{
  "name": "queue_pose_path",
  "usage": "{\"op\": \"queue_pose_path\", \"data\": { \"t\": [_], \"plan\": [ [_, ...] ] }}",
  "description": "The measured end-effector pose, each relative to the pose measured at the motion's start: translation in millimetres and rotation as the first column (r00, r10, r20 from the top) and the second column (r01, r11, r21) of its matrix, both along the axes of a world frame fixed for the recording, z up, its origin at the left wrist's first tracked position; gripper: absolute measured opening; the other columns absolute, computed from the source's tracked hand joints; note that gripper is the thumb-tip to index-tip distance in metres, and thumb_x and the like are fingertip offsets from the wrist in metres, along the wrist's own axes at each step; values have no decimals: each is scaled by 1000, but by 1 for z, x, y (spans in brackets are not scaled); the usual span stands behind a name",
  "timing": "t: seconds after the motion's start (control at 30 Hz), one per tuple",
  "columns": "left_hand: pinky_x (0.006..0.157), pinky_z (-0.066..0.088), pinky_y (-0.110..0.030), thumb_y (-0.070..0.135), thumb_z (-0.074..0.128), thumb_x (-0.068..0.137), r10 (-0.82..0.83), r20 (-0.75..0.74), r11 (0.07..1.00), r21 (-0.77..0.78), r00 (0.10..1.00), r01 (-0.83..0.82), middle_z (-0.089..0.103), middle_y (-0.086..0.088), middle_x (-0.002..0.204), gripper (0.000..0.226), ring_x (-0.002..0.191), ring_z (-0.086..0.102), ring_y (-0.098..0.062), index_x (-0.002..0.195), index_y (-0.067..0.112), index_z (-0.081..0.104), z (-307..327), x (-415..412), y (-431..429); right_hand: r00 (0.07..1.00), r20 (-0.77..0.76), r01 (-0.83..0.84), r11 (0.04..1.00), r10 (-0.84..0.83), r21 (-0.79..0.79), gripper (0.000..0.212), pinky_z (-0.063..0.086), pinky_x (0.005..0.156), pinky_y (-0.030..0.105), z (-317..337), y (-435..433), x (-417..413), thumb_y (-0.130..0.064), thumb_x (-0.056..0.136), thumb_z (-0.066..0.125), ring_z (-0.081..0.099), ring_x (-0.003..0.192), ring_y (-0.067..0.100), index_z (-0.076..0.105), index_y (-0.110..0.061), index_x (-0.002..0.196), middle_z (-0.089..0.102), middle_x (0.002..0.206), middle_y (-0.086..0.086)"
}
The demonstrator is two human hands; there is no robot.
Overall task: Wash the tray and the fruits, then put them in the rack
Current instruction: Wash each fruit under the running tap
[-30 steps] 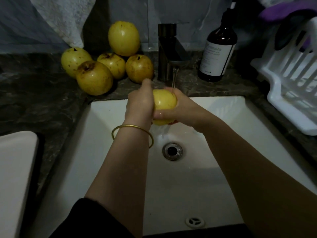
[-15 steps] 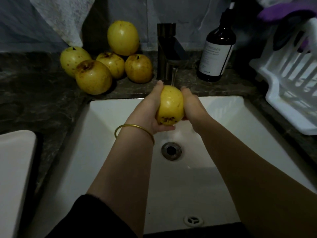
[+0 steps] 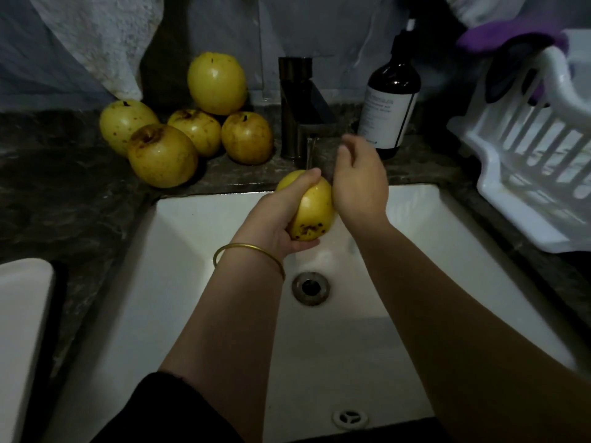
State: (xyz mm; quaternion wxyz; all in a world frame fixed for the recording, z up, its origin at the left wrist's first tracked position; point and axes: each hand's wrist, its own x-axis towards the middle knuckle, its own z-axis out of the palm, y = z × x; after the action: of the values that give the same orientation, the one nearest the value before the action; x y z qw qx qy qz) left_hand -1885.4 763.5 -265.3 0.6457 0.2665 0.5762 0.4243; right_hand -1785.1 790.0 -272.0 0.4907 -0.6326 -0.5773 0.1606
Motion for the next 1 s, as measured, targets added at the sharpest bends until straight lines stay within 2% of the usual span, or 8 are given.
{"op": "queue_pose_path", "data": {
  "t": [0.17,0.37,0.63,0.77,0.83,0.9,0.97,1.0],
  "plan": [
    [83,52,-47,41,76,74,-2,-50,1000,18,999,2,51,-7,100,57,90,54,-28,118,22,45,1,4,1,992,122,-10,962,-24,273,46,15,115,43,49,-11,-9,-22,99,37,21,141,13,36,-23,145,40,147,-3],
    [85,45,-40,46,75,74,-3,-103,1000,22,995,5,53,-6,103,63,91,53,-26,124,22,47,0,2,-2,870,464,-201,979,169,19,52,-8,114,57,96,12,-21,-30,99,31,-3,147,18,22,-26,150,25,156,-6],
    [65,38,-32,45,75,74,5,-150,1000,31,989,0,50,-8,115,80,75,50,-19,138,15,38,3,-2,-6,766,620,-174,983,172,-59,44,-2,113,62,103,24,-16,-38,103,21,22,143,19,50,-29,134,44,145,-3],
    [58,37,-31,44,75,75,25,-165,999,32,986,-20,48,-8,121,82,77,49,-20,141,15,36,4,-3,-8,909,-8,-416,908,417,53,36,37,95,29,86,23,4,-36,103,31,50,119,10,56,-23,125,58,131,-5],
    [63,37,-32,44,74,76,31,-182,999,27,983,-27,48,-8,124,82,79,48,-21,142,15,35,5,-3,-8,742,-568,-384,920,357,77,30,42,68,19,72,24,27,-32,103,31,56,90,6,58,-22,112,69,101,-8],
    [59,35,-31,44,74,76,36,-186,999,29,982,-31,48,-7,123,80,80,46,-21,141,15,37,5,-2,-8,636,-761,-412,890,127,-195,33,44,54,22,44,22,46,-26,100,36,52,63,10,59,-11,118,66,69,-4],
    [53,31,-28,44,74,76,34,-179,999,26,983,-30,49,-6,121,78,78,47,-21,140,16,39,5,-2,-9,955,-215,-295,619,202,-728,31,45,56,29,18,13,54,-19,97,46,54,63,16,57,-5,122,64,81,5],
    [52,30,-28,44,74,76,37,-179,999,29,983,-32,48,-6,118,78,78,47,-21,140,16,38,5,-2,-9,935,99,-98,516,341,-851,30,47,64,32,4,12,52,-19,96,51,58,74,19,56,-5,122,63,96,8]
  ]
}}
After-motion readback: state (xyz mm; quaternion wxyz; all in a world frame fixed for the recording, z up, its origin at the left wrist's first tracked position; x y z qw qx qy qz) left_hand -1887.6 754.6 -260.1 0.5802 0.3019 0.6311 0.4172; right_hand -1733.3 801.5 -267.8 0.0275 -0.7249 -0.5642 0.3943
